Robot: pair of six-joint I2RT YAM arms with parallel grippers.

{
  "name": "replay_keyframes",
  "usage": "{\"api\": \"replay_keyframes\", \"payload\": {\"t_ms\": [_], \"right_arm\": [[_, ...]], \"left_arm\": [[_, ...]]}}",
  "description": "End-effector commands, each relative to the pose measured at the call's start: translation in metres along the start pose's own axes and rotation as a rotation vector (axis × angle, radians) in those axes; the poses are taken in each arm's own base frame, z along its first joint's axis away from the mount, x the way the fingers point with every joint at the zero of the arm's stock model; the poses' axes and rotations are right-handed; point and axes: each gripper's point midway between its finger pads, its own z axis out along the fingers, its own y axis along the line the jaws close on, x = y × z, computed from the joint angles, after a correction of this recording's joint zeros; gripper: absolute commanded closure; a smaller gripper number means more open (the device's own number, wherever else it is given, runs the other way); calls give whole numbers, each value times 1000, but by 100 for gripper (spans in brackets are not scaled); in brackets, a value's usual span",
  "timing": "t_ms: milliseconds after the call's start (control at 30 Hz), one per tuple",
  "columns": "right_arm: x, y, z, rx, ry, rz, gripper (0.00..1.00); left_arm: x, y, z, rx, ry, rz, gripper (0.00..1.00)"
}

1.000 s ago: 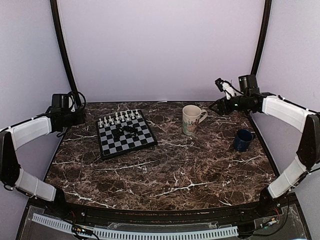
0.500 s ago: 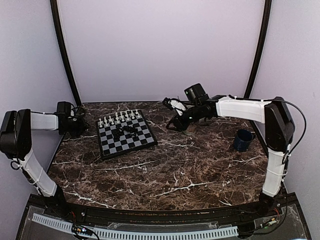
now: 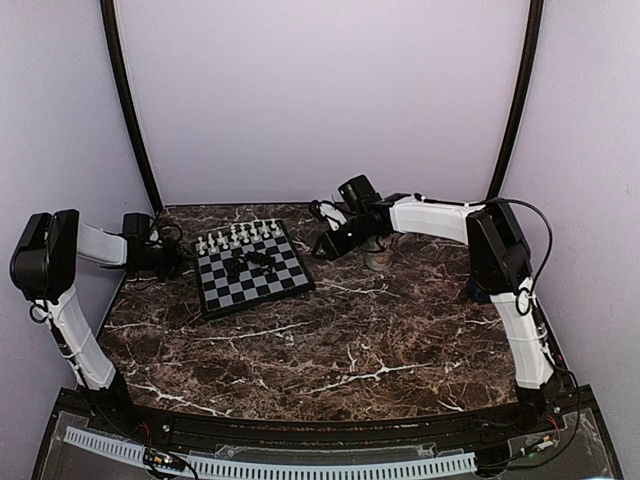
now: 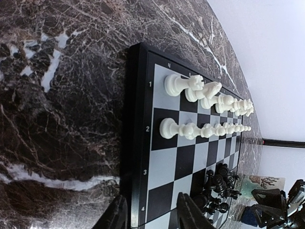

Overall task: Set up the chess pieces on the board
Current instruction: Move the chessboard to the center of the board.

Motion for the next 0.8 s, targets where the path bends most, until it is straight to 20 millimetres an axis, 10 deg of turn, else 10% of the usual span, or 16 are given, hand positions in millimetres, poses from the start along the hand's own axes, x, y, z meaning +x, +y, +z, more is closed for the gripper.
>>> {"api": "replay_keyframes", "payload": {"t_ms": [0,767], "right_arm": [[-4,4,3,-33,6,113,55],[25,10,50,-153,65,310,66]], "left_arm": [[7,-2,2,16,15,-2,62],[38,6,23,-96,95,55,65]]}}
